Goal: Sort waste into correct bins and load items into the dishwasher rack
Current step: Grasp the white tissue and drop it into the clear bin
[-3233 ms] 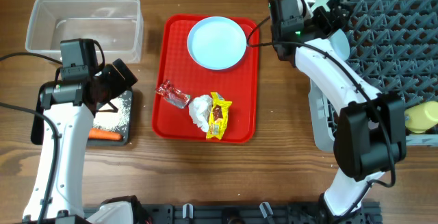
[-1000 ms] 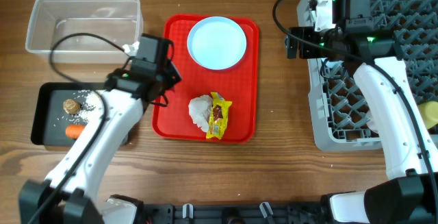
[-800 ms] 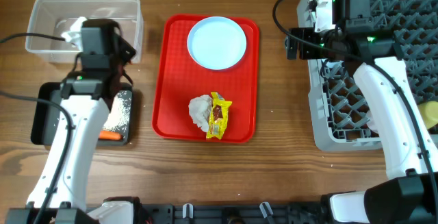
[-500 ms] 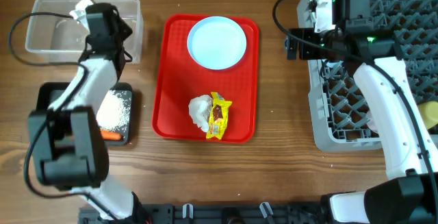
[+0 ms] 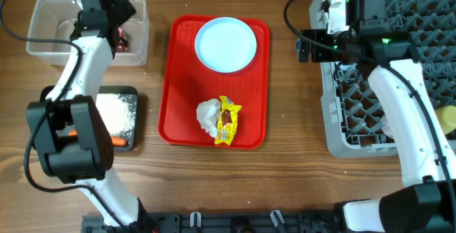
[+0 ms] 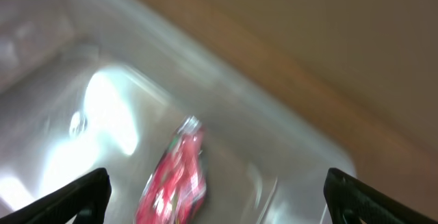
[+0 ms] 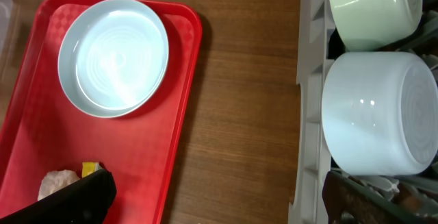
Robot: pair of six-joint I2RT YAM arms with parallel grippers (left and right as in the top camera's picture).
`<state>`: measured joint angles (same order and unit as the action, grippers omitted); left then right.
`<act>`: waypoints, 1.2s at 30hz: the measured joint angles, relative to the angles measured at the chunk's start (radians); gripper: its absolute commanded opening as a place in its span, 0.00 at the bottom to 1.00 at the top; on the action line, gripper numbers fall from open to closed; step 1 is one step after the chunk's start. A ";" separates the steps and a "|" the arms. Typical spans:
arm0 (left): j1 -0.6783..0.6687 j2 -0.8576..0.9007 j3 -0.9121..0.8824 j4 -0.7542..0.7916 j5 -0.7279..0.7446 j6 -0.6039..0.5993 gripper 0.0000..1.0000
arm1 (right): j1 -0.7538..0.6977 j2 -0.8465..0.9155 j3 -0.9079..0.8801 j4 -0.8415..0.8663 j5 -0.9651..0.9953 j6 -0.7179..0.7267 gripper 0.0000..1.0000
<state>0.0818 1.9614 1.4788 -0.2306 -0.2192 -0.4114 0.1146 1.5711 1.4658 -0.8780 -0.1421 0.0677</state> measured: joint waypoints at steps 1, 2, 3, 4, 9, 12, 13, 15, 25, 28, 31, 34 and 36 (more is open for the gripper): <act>-0.019 -0.016 0.003 -0.093 0.018 0.003 0.92 | 0.000 0.000 0.000 0.000 0.000 0.000 1.00; -0.055 -0.052 0.006 -0.232 0.045 0.006 0.90 | 0.000 0.000 0.000 -0.003 0.000 0.000 0.99; -0.091 -0.087 0.011 -0.359 0.059 0.008 0.90 | 0.000 0.000 0.000 -0.007 0.000 0.000 1.00; -0.129 -0.121 0.009 -0.440 0.080 0.008 0.90 | 0.000 0.000 -0.001 -0.006 0.000 0.000 1.00; -0.461 -0.172 -0.029 -0.699 0.237 0.140 0.93 | 0.000 0.000 -0.001 -0.002 0.000 0.000 1.00; -0.592 -0.127 -0.113 -0.692 0.242 0.182 0.92 | 0.000 0.000 -0.001 -0.014 0.000 0.000 1.00; -0.597 -0.119 -0.126 -0.686 0.248 0.182 0.90 | 0.000 0.000 -0.001 -0.016 0.000 0.000 1.00; -0.608 -0.105 -0.150 -0.650 0.274 0.183 0.77 | 0.000 0.000 -0.001 -0.018 0.000 0.000 1.00; -0.634 -0.053 -0.214 -0.572 0.303 0.189 0.04 | 0.000 0.000 -0.001 -0.035 0.000 0.000 1.00; -0.590 -0.054 -0.155 -0.629 0.288 0.162 0.04 | 0.000 0.000 -0.001 -0.035 0.000 0.000 1.00; -0.466 -0.094 -0.043 -0.632 0.216 0.103 0.04 | 0.000 0.000 -0.001 -0.035 0.000 0.000 1.00; -0.315 -0.177 0.002 -0.455 0.127 0.076 0.04 | 0.000 0.000 -0.001 -0.028 0.000 0.000 1.00; -0.233 -0.188 0.015 -0.309 0.085 0.069 0.04 | 0.000 0.000 -0.001 -0.026 0.000 0.000 1.00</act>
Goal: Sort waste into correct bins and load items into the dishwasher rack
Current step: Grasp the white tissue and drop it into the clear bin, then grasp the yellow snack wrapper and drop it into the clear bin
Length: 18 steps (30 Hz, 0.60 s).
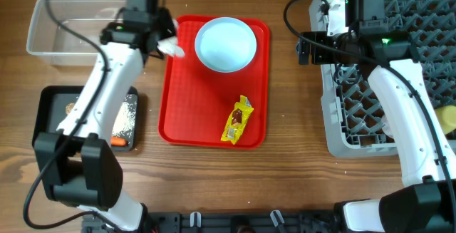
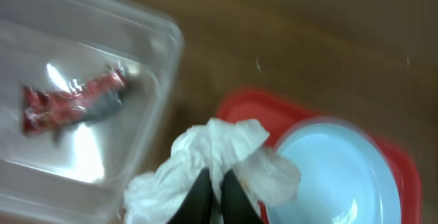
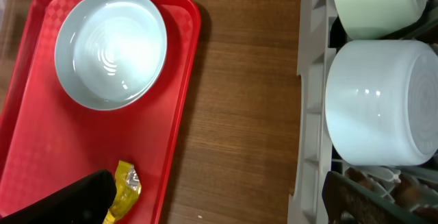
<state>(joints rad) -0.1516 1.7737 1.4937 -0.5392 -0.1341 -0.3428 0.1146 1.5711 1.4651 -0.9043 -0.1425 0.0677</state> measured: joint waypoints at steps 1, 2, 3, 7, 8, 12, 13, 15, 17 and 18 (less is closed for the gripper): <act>0.042 0.001 -0.001 0.077 -0.014 -0.003 0.04 | 0.000 0.000 0.000 -0.001 0.000 0.000 1.00; 0.083 0.003 -0.002 0.145 -0.024 -0.005 0.04 | 0.000 0.000 0.000 0.000 0.000 0.000 1.00; 0.109 0.011 -0.002 0.190 -0.030 -0.005 0.04 | 0.000 0.000 0.000 0.000 0.000 0.000 1.00; 0.191 0.133 0.001 0.288 -0.090 -0.007 1.00 | 0.000 0.000 0.000 0.000 0.000 0.000 1.00; 0.201 0.166 0.001 0.290 -0.105 -0.008 1.00 | 0.000 0.000 0.000 0.000 0.000 0.000 1.00; 0.221 0.223 -0.002 0.231 -0.132 -0.014 1.00 | 0.000 0.000 0.000 -0.001 0.000 0.000 1.00; 0.211 0.216 -0.002 0.197 -0.132 -0.014 1.00 | 0.000 0.000 0.000 -0.001 0.000 0.000 1.00; 0.159 0.182 -0.002 0.107 -0.132 -0.014 1.00 | 0.000 0.000 0.000 -0.006 0.000 0.000 1.00; 0.069 0.103 0.000 -0.036 -0.107 -0.011 1.00 | 0.000 0.000 0.000 -0.011 0.000 0.000 1.00; 0.008 0.053 0.006 -0.158 -0.061 -0.010 0.98 | 0.000 0.000 0.000 -0.009 0.000 0.000 1.00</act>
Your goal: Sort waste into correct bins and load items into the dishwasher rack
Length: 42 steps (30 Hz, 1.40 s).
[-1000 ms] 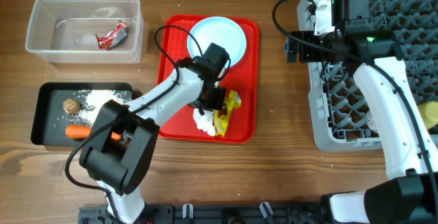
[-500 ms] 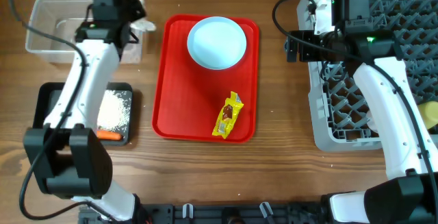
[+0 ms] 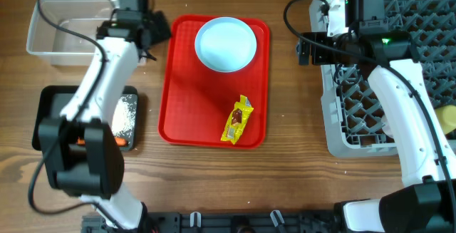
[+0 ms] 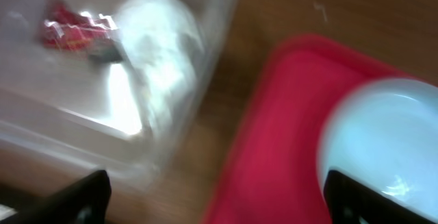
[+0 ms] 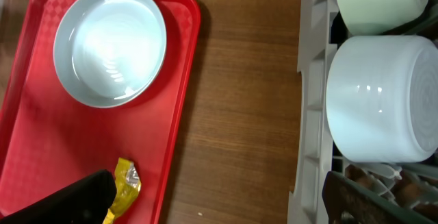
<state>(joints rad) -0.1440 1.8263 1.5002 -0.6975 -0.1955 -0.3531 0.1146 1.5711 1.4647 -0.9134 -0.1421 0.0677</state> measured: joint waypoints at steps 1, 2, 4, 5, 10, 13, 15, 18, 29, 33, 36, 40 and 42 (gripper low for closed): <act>-0.062 -0.038 0.001 -0.078 0.053 0.000 0.98 | 0.000 0.000 0.000 -0.002 0.000 0.000 1.00; -0.122 -0.052 0.004 -0.153 0.126 0.018 0.98 | 0.000 0.000 0.000 0.000 0.000 0.000 1.00; -0.238 -0.045 -0.033 -0.218 0.239 0.081 1.00 | 0.000 0.000 0.000 -0.001 0.000 0.000 1.00; -0.283 -0.039 -0.063 -0.215 0.259 0.112 1.00 | 0.000 0.000 0.000 0.000 0.000 0.000 1.00; -0.459 0.007 -0.232 -0.105 0.376 0.188 1.00 | 0.000 0.000 0.000 -0.004 0.000 0.000 1.00; -0.480 0.008 -0.284 -0.018 0.415 0.196 0.88 | 0.000 0.000 0.000 -0.011 0.000 0.000 1.00; -0.484 0.011 -0.297 -0.016 0.430 0.203 0.53 | 0.000 0.000 0.000 -0.014 0.000 0.000 1.00; -0.484 0.017 -0.297 -0.016 0.434 0.211 0.22 | 0.000 0.000 0.000 -0.014 0.000 0.000 1.00; -0.464 0.019 -0.297 -0.032 0.478 0.162 0.04 | 0.000 0.000 0.000 -0.014 0.000 0.000 0.99; -0.233 -0.076 -0.244 -0.041 0.420 0.084 0.04 | 0.000 0.000 0.000 -0.014 0.000 0.000 1.00; -0.018 -0.187 -0.184 0.069 0.376 0.031 0.04 | 0.000 0.000 0.000 -0.014 0.000 0.000 1.00; 0.179 -0.223 -0.172 0.266 0.305 -0.021 0.04 | 0.000 0.000 0.000 -0.013 0.000 0.000 1.00; 0.252 -0.213 -0.172 0.342 0.206 -0.044 0.06 | 0.000 0.000 0.000 -0.010 0.000 0.000 1.00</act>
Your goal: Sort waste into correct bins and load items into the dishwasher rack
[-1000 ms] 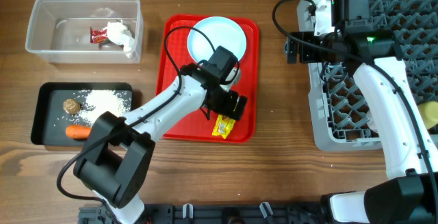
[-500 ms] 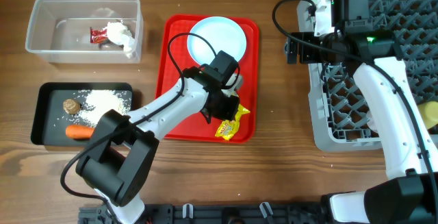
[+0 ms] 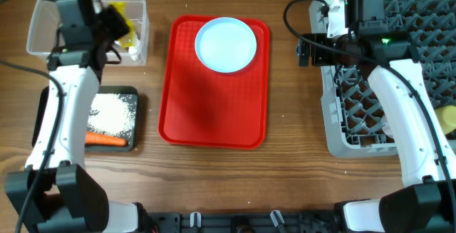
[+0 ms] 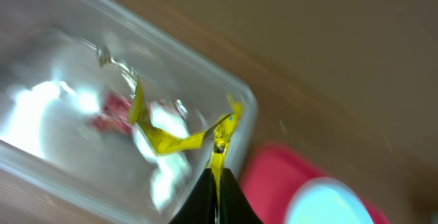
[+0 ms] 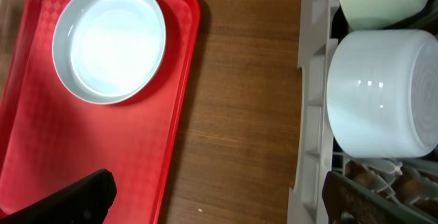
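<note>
My left gripper (image 3: pixel 117 19) hangs over the clear plastic bin (image 3: pixel 43 44) at the back left, shut on a crumpled yellow wrapper (image 4: pixel 179 136). Under it in the bin lie a red wrapper (image 4: pixel 109 118) and a white tissue (image 4: pixel 163 118). A pale blue bowl (image 3: pixel 226 44) sits alone at the far end of the red tray (image 3: pixel 214 112). My right gripper (image 5: pixel 215 203) is open with nothing in it, above the bare wood between the tray and the grey dishwasher rack (image 3: pixel 335 119).
A black tray (image 3: pixel 50 112) with white rice and a carrot (image 3: pixel 105 140) lies in front of the bin. The rack holds a white bowl (image 5: pixel 380 94) and a green bowl (image 5: pixel 373 1) on their sides. A yellow object (image 3: pixel 447 119) shows at the right edge.
The yellow wrapper lay on the red tray and my left gripper was open beside the bin. Now the left gripper is shut on the wrapper over the bin. The right arm has not moved.
First my left gripper was open over the bin holding a red wrapper, with tissue and yellow wrapper on the tray. Then it held the tissue near the bin. Then it was open with the tissue in the bin. Now it holds the yellow wrapper there.
</note>
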Robot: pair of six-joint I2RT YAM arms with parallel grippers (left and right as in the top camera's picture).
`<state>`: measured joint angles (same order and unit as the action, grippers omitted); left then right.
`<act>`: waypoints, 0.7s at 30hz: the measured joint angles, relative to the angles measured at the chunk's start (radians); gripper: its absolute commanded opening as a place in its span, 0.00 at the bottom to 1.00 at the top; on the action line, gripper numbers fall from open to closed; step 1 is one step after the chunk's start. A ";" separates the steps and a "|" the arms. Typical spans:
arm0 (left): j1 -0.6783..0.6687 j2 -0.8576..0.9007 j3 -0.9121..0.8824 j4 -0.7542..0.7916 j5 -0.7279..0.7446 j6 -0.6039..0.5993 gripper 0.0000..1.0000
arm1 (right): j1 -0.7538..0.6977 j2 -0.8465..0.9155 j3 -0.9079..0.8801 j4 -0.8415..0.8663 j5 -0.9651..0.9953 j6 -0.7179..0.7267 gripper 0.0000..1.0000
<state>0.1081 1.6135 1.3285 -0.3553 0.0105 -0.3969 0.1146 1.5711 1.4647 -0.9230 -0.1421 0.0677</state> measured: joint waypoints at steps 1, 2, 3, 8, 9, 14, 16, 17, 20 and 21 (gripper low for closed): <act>0.024 0.021 0.001 0.039 -0.051 -0.009 0.22 | 0.000 0.000 0.000 0.008 0.000 0.000 1.00; 0.038 0.047 0.001 0.073 -0.080 -0.013 0.54 | 0.000 0.000 0.000 0.010 0.000 0.000 1.00; 0.049 0.089 0.001 0.099 -0.105 -0.014 0.84 | 0.000 0.000 0.000 0.011 0.000 0.000 1.00; 0.056 0.214 0.000 0.101 -0.142 -0.027 1.00 | 0.000 0.000 0.000 0.016 -0.005 0.000 1.00; 0.057 0.209 0.000 0.097 -0.136 -0.028 1.00 | 0.000 0.000 0.000 0.034 -0.027 0.000 1.00; 0.038 0.041 0.002 -0.228 0.096 -0.029 0.98 | 0.003 0.002 -0.002 0.182 -0.180 0.019 0.97; -0.011 -0.025 0.007 -0.369 0.146 -0.032 0.99 | 0.022 0.031 -0.002 0.233 -0.199 0.049 0.94; -0.038 -0.035 0.009 -0.430 0.158 -0.032 0.99 | 0.035 0.056 -0.002 0.268 -0.204 0.061 0.93; -0.149 -0.033 0.000 -0.548 0.170 -0.052 1.00 | 0.107 0.206 -0.002 0.380 -0.218 0.112 0.86; -0.198 -0.033 -0.002 -0.559 0.150 -0.064 1.00 | 0.125 0.240 -0.002 0.404 -0.219 0.120 0.85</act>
<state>-0.0898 1.5803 1.3270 -0.9142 0.1604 -0.4606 0.2398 1.8107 1.4631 -0.5190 -0.3607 0.1875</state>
